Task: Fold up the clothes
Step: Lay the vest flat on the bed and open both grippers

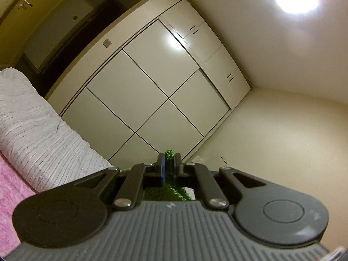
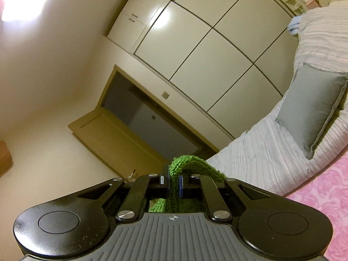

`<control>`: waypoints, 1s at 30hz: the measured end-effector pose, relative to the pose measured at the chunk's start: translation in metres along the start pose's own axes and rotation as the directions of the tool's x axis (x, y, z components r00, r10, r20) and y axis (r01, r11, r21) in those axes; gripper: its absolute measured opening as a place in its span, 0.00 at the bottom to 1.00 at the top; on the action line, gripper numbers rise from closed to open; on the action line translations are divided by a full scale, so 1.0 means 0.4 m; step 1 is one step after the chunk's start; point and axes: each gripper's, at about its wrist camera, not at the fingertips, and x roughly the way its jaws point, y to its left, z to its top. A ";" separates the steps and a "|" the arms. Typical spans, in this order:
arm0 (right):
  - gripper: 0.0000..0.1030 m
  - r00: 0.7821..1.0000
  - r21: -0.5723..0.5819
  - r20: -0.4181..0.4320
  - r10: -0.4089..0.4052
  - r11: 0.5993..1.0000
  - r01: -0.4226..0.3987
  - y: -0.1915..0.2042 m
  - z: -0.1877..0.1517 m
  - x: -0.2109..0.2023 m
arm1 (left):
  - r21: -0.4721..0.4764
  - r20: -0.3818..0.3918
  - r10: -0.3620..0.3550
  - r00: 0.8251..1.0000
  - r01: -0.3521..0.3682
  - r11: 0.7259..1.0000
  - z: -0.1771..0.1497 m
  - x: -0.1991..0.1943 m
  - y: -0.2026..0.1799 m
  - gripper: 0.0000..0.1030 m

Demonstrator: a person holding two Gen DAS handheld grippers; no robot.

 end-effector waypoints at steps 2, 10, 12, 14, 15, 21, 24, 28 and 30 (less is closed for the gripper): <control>0.06 0.999 -0.014 -0.044 -0.008 1.000 0.007 -0.023 -0.036 -0.041 | -0.011 -0.024 0.014 1.000 -0.015 1.000 -0.025 -0.021 0.013 0.04; 0.09 0.657 -0.237 -0.617 -0.434 0.898 0.370 -0.222 -0.399 -0.236 | -0.123 -0.384 0.278 0.880 -0.348 0.929 -0.296 -0.176 0.175 0.05; 0.12 0.468 -0.317 -0.689 -0.554 0.810 0.493 -0.294 -0.502 -0.286 | -0.105 -0.507 0.382 0.773 -0.495 0.862 -0.371 -0.214 0.222 0.05; 0.12 0.415 -0.267 -0.720 -0.556 0.774 0.573 -0.351 -0.543 -0.331 | -0.019 -0.564 0.459 0.686 -0.567 0.824 -0.416 -0.222 0.241 0.05; 0.13 0.412 -0.228 -0.731 -0.544 0.763 0.604 -0.375 -0.555 -0.351 | 0.019 -0.570 0.488 0.661 -0.583 0.812 -0.434 -0.221 0.244 0.06; 0.28 0.475 -0.296 -0.634 -0.610 0.759 0.580 -0.375 -0.549 -0.356 | 0.020 -0.560 0.523 0.642 -0.621 0.784 -0.516 -0.192 0.226 0.20; 0.44 0.459 -0.375 -0.617 -0.639 0.752 0.542 -0.388 -0.585 -0.349 | 0.076 -0.565 0.556 0.610 -0.632 0.771 -0.562 -0.178 0.219 0.22; 0.45 0.384 -0.407 -0.663 -0.642 0.740 0.535 -0.426 -0.662 -0.382 | 0.089 -0.580 0.571 0.581 -0.651 0.754 -0.619 -0.180 0.204 0.22; 0.45 0.377 -0.391 -0.682 -0.627 0.748 0.535 -0.439 -0.676 -0.404 | 0.091 -0.586 0.572 0.574 -0.654 0.751 -0.640 -0.189 0.198 0.22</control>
